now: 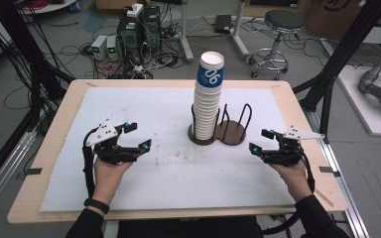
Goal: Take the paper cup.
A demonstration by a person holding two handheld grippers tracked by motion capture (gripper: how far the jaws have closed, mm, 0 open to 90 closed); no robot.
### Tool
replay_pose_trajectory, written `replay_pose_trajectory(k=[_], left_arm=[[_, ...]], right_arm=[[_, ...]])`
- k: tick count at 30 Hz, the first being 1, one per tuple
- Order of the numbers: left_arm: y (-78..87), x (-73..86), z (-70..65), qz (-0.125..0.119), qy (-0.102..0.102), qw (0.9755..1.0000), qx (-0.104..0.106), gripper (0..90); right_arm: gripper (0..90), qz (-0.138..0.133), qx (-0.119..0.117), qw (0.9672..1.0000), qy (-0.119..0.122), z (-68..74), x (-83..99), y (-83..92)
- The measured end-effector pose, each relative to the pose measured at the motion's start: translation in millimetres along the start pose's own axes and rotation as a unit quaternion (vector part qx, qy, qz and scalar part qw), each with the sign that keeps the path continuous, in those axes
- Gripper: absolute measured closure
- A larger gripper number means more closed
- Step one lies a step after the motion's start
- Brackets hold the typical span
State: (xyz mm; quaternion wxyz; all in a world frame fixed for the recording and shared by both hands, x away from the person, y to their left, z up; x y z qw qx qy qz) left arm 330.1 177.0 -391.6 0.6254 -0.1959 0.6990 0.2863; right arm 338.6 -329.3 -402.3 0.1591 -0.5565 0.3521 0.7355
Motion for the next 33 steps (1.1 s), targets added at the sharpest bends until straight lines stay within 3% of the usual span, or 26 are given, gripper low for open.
replay_pose_trajectory(k=[9,20,33], left_arm=[[-4.2,1.7,0.0,-0.002,0.010,0.9999,0.005,17.4],[-13.0,0.0,-7.0,0.003,-0.001,0.9998,0.022,17.4],[-15.7,4.9,-10.3,0.014,0.000,0.9992,0.037,17.5]], right_arm=[[16.7,0.002,-0.001,1.0000,0.001,0.5,0.2,1.8],[16.7,0.001,0.004,0.9999,0.013,5.4,-0.6,5.4],[16.7,-0.012,-0.001,0.9992,0.037,13.4,-27.1,-6.1]])
Point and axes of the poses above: each handheld gripper's, and its own axes: y roughly backward along the jaws, x roughly out of its underside, z roughly to its left, the point moved 1 cm from there along -y, roughly forward along the jaws, and after that the axes turned 2 degrees about -z, right-handed, at the moved point
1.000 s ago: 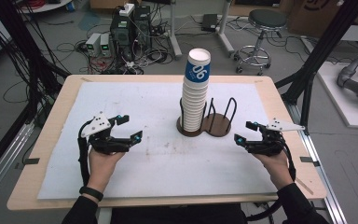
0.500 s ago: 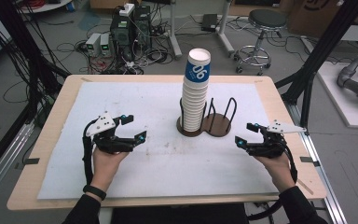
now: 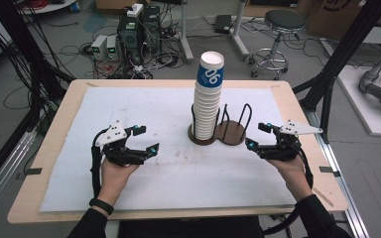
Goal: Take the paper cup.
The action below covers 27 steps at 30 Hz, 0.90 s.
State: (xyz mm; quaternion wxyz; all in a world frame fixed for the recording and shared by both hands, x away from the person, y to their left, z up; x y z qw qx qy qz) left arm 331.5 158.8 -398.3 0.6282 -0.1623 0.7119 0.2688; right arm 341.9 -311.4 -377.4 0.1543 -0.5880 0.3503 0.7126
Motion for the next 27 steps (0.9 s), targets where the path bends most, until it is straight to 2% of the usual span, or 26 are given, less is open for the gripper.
replay_pose_trajectory(k=[8,16,27], left_arm=[[-1.3,1.8,-0.3,0.004,0.004,1.0000,0.003,17.5],[-4.3,3.0,-1.6,0.008,0.004,0.9999,0.011,17.5],[-7.3,4.5,-2.6,0.013,0.006,0.9997,0.019,17.5]], right_arm=[[16.7,-0.005,-0.012,0.9999,0.010,0.7,-21.7,-15.7],[16.6,-0.024,-0.028,0.9992,0.015,1.2,-44.5,-33.0],[16.6,-0.025,-0.038,0.9986,0.027,4.2,-70.1,-59.3]])
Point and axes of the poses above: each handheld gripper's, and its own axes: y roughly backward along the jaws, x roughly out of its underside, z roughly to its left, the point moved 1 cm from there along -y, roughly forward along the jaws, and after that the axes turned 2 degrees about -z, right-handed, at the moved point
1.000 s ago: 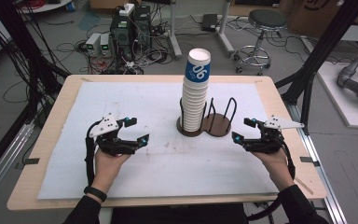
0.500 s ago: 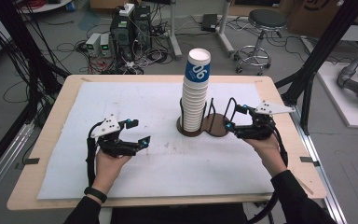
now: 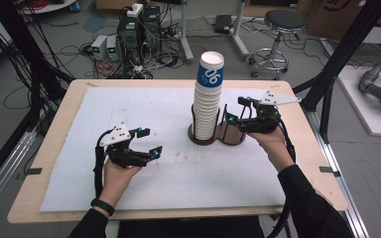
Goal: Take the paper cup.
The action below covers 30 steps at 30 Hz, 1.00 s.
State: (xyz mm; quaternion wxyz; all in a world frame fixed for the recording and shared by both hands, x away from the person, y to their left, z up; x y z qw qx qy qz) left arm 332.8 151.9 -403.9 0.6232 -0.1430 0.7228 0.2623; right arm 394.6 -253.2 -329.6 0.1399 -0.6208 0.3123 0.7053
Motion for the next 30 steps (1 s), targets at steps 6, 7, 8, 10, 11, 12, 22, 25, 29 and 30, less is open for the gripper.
replay_pose_trajectory(k=[6,7,8,10,11,12,22,25,29,30], left_arm=[[-0.2,0.3,-0.2,0.001,0.002,1.0000,0.003,17.4],[-0.2,0.3,-0.1,0.001,0.000,1.0000,0.004,17.4],[-0.3,0.3,-0.1,0.001,0.000,1.0000,0.005,17.5],[-0.4,0.5,-0.1,0.001,0.001,1.0000,0.006,17.5],[-0.5,0.6,-0.2,0.001,0.001,1.0000,0.006,17.4],[-0.7,0.7,-0.4,0.001,0.001,1.0000,0.007,17.4],[-1.7,1.5,-1.5,0.004,0.001,0.9999,0.010,17.2],[-1.9,1.8,-1.6,0.005,0.002,0.9999,0.011,17.2],[-2.4,2.1,-1.7,0.006,0.002,0.9999,0.012,17.2],[-2.4,2.1,-1.7,0.006,0.002,0.9999,0.012,17.2]], right_arm=[[16.6,-0.002,-0.003,1.0000,0.001,0.0,-10.3,-15.0],[16.6,-0.002,-0.006,1.0000,0.002,0.4,-12.1,-17.5],[16.6,-0.004,-0.007,1.0000,0.005,0.3,-13.8,-19.9],[16.6,-0.003,-0.008,1.0000,0.004,0.6,-17.3,-24.7],[16.6,-0.005,-0.007,1.0000,0.004,0.6,-18.7,-26.9],[16.6,-0.004,-0.008,1.0000,0.004,0.7,-20.2,-29.0],[16.6,0.004,-0.011,0.9999,0.008,2.5,-29.1,-46.7],[16.6,0.005,-0.010,0.9999,0.012,2.5,-29.7,-50.4],[16.6,0.009,-0.010,0.9999,0.004,0.6,-28.7,-54.5],[16.6,0.009,-0.010,0.9999,0.004,0.6,-28.7,-54.5]])
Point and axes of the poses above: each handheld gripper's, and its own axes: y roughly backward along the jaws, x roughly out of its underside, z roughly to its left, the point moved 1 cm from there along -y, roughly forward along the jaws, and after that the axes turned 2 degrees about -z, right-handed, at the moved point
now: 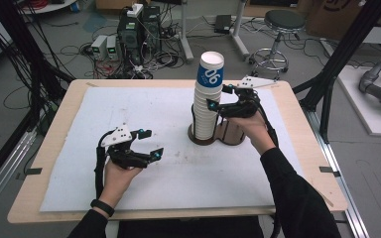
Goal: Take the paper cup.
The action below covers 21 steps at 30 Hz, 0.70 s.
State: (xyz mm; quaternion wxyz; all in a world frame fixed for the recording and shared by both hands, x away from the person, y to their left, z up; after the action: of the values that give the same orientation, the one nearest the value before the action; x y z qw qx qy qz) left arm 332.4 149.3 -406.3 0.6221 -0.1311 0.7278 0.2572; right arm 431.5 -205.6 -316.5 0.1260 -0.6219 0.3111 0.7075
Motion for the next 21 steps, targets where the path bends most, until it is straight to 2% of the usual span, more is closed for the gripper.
replay_pose_trajectory(k=[7,16,21], left_arm=[[-0.8,0.3,-0.2,0.002,-0.001,1.0000,0.002,17.1],[-2.6,0.9,-1.3,0.004,-0.001,1.0000,0.007,17.2],[-3.1,1.1,-1.6,0.005,0.001,1.0000,0.006,17.2]], right_arm=[[15.8,0.002,-0.004,1.0000,-0.006,-1.0,-0.6,-6.0],[13.6,0.003,-0.004,1.0000,0.004,-1.3,-2.7,-13.6],[13.6,0.005,-0.002,1.0000,0.001,-1.0,-3.1,-16.0]])
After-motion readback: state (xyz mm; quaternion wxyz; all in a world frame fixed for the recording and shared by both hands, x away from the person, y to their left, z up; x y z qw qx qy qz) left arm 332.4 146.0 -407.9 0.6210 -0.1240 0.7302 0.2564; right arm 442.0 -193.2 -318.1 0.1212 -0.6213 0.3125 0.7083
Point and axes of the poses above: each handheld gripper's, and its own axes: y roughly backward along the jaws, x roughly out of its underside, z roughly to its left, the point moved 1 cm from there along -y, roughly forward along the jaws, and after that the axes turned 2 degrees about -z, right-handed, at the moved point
